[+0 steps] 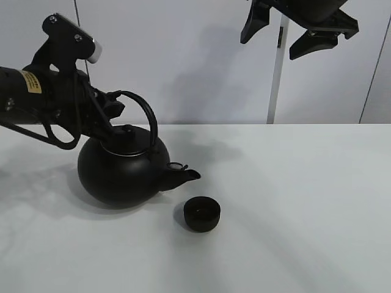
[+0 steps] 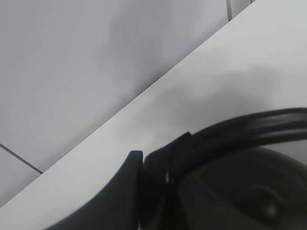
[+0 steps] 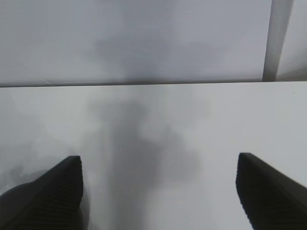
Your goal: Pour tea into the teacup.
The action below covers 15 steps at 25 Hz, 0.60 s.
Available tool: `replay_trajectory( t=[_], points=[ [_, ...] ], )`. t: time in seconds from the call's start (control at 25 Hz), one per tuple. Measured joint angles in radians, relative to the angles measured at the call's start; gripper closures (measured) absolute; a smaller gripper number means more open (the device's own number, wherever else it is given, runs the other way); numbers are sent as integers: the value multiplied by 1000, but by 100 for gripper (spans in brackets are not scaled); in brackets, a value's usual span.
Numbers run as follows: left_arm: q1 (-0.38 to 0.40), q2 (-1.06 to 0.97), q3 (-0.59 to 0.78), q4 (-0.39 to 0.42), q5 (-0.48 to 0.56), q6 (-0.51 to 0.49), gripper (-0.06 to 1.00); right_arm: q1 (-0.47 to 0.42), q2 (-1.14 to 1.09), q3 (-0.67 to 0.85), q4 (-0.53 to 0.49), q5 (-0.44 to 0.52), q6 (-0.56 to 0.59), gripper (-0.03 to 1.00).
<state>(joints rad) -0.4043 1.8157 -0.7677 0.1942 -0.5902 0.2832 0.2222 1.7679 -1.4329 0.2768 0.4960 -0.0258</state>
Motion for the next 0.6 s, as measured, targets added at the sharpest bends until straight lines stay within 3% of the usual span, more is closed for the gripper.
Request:
replay_trajectory(
  t=[0.6],
  points=[
    [0, 2, -18, 23, 13, 82, 84, 0, 0, 0, 0, 0, 0, 37]
  ],
)
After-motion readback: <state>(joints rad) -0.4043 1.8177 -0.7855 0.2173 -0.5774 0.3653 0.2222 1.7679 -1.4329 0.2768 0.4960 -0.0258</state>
